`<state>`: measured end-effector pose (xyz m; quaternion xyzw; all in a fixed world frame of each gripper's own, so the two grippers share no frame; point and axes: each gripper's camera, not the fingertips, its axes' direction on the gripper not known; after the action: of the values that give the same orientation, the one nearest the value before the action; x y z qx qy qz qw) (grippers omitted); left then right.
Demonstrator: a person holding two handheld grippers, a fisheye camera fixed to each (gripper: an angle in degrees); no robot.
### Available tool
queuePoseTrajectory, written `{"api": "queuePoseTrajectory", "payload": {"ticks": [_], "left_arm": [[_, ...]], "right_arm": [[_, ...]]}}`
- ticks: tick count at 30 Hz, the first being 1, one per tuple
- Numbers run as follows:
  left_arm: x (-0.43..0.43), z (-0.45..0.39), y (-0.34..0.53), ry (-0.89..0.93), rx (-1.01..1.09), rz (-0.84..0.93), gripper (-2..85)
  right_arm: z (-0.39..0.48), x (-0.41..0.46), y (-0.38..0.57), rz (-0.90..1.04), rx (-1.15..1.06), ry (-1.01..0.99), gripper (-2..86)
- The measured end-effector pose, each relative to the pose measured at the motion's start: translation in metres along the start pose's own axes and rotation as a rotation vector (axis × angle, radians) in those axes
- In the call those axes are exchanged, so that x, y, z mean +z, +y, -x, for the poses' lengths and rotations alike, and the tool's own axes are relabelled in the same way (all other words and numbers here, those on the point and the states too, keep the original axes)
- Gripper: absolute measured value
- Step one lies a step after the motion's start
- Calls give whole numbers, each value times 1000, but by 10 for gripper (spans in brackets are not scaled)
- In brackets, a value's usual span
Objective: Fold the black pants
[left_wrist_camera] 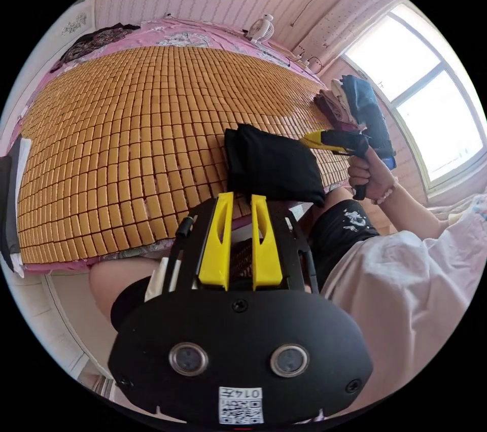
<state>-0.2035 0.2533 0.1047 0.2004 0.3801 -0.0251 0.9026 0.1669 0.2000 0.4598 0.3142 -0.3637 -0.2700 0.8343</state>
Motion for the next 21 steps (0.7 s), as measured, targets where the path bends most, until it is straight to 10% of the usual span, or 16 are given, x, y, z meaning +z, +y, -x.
{"api": "queuePoseTrajectory", "payload": {"ticks": [11,21], "left_arm": [[65,-56,-99,-147,142,122,115],[69,-97,-124,-241,258,239,19]], "right_arm": [[-14,-20,73,-48,217,473,111],[-22,12,65,-3,287,448,119]]}}
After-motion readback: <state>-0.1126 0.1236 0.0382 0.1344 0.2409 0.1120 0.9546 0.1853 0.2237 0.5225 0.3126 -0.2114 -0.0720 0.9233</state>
